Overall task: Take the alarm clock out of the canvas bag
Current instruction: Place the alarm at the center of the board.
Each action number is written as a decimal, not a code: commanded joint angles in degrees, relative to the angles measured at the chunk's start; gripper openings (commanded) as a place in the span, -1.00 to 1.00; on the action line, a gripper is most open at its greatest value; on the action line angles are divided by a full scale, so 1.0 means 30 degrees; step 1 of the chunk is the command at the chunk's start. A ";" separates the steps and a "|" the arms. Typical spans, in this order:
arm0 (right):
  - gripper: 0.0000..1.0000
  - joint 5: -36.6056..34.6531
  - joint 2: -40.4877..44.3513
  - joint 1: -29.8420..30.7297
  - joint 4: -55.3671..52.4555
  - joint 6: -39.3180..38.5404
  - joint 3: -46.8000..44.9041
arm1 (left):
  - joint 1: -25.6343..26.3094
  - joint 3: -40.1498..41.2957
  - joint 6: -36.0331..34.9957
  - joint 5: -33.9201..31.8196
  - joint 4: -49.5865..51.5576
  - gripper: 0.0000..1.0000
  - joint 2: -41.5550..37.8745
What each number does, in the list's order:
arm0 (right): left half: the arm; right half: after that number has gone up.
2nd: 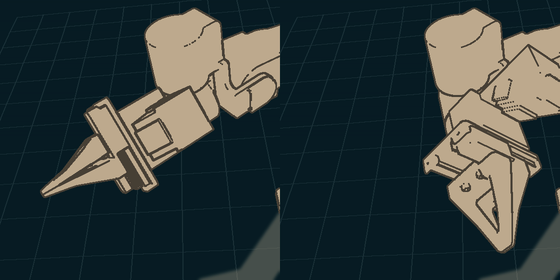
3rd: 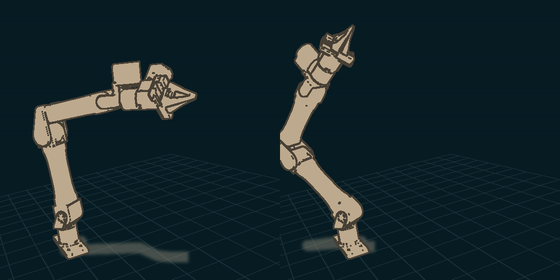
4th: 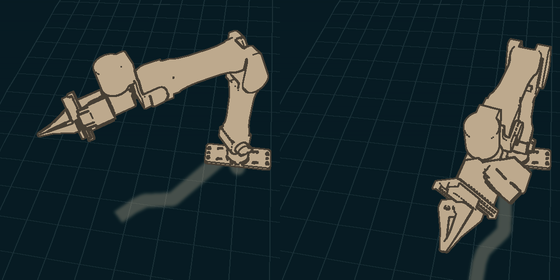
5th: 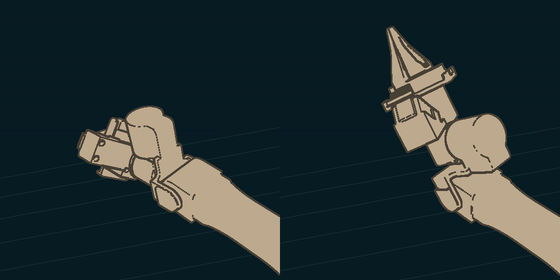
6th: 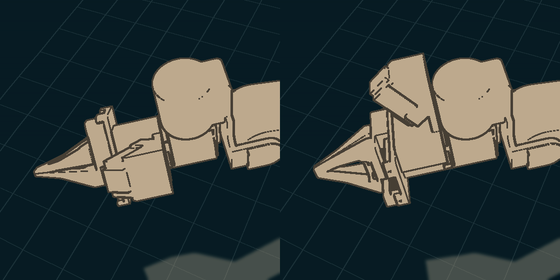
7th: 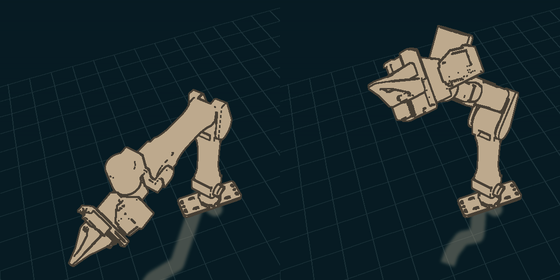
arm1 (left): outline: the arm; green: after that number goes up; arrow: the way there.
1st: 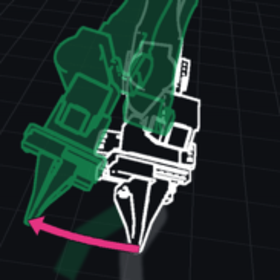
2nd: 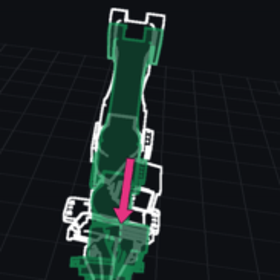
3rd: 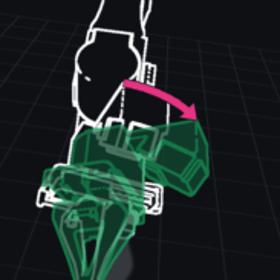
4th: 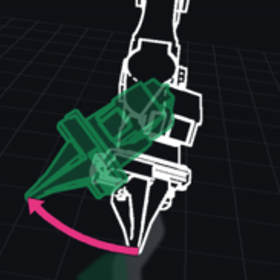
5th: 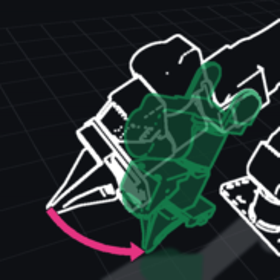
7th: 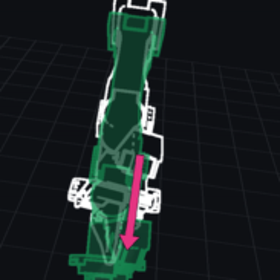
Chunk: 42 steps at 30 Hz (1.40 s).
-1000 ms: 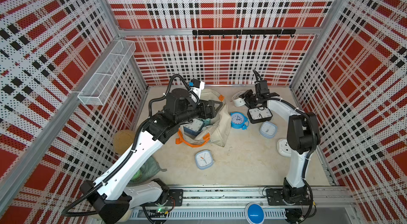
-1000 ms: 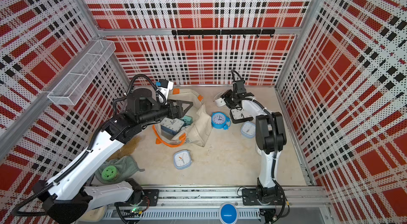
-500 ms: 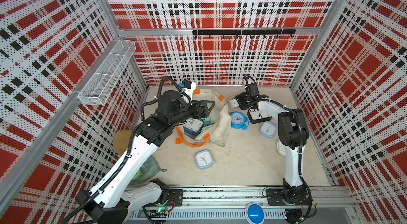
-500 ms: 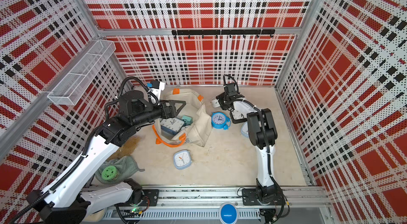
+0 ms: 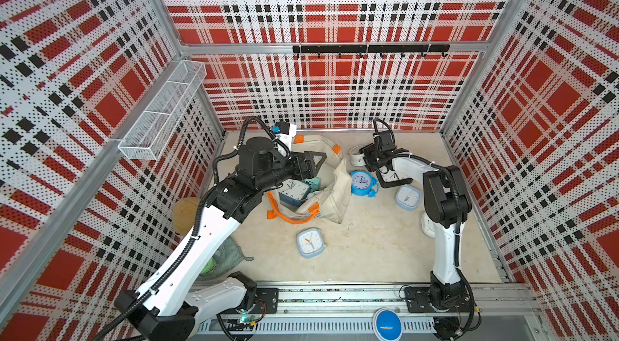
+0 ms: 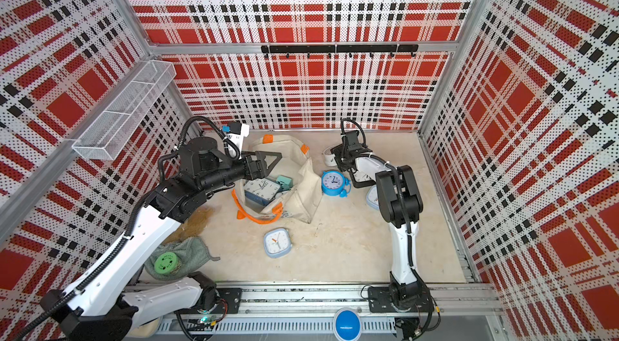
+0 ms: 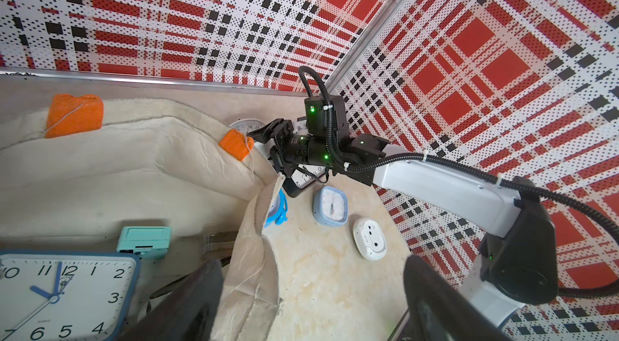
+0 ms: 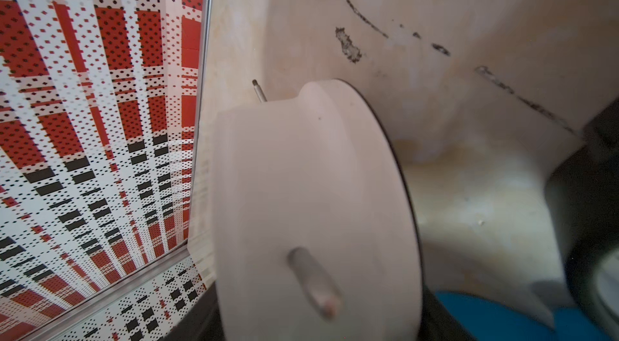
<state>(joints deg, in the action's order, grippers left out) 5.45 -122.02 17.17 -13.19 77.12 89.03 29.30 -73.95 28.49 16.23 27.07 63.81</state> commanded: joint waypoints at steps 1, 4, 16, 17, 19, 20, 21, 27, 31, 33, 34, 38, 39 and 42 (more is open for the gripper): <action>0.37 -0.0642 0.0711 -0.0051 0.0178 0.0851 -0.0339 | -0.0281 -0.0171 0.0083 -0.0136 0.0175 0.75 -0.0536; 0.48 -0.0573 0.0740 -0.0066 0.0081 0.1062 -0.0377 | -0.0405 -0.0113 0.0141 -0.0122 0.0236 0.75 -0.0559; 0.84 -0.0972 0.1718 -0.0023 0.0236 0.1339 -0.1485 | -0.0451 -0.0116 0.0365 -0.0139 0.0176 0.75 -0.0587; 0.84 -0.0968 0.1786 -0.0032 0.0186 0.1383 -0.1585 | -0.0450 -0.0116 0.0376 -0.0136 0.0180 0.75 -0.0610; 0.85 -0.0967 0.1983 -0.0035 0.0081 0.1451 -0.1915 | -0.0451 -0.0138 0.0395 -0.0136 0.0178 0.75 -0.0616; 0.86 -0.1022 0.2098 0.0022 -0.0087 0.1447 -0.2041 | -0.0450 -0.0134 0.0431 -0.0136 0.0183 0.75 -0.0623; 0.87 -0.1132 0.2251 0.0051 -0.0340 0.1396 -0.2187 | -0.0450 -0.0149 0.0461 -0.0136 0.0177 0.75 -0.0668; 0.87 -0.1455 0.3117 0.0417 -0.0473 0.1240 -0.3338 | -0.0454 -0.0164 0.0572 -0.0191 0.0264 0.75 -0.0822; 0.88 -0.1452 0.3577 0.0685 -0.0740 0.1041 -0.3985 | -0.0450 -0.0138 0.0683 -0.0239 0.0322 0.75 -0.0985; 0.87 -0.1547 0.3897 0.0876 -0.0931 0.1098 -0.4453 | -0.0465 -0.0134 0.0727 -0.0310 0.0351 0.75 -0.1126; 0.87 -0.1604 0.4067 0.0983 -0.0933 0.1127 -0.4733 | -0.0451 -0.0156 0.0780 -0.0333 0.0377 0.75 -0.1186; 0.86 -0.1759 0.4672 0.1416 -0.0919 0.1300 -0.5771 | -0.0421 -0.0018 0.0885 -0.0582 0.0559 0.75 -0.1617; 0.86 -0.1759 0.4828 0.1553 -0.0857 0.1389 -0.6058 | -0.0422 0.0006 0.0920 -0.0660 0.0652 0.75 -0.1739; 0.86 -0.1818 0.5198 0.1961 -0.0917 0.1479 -0.6609 | -0.0410 0.0027 0.0954 -0.0843 0.0918 0.75 -0.2076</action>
<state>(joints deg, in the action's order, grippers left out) -0.47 -108.09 21.12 -15.07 80.25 70.83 28.32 -73.95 30.83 14.96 29.02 59.16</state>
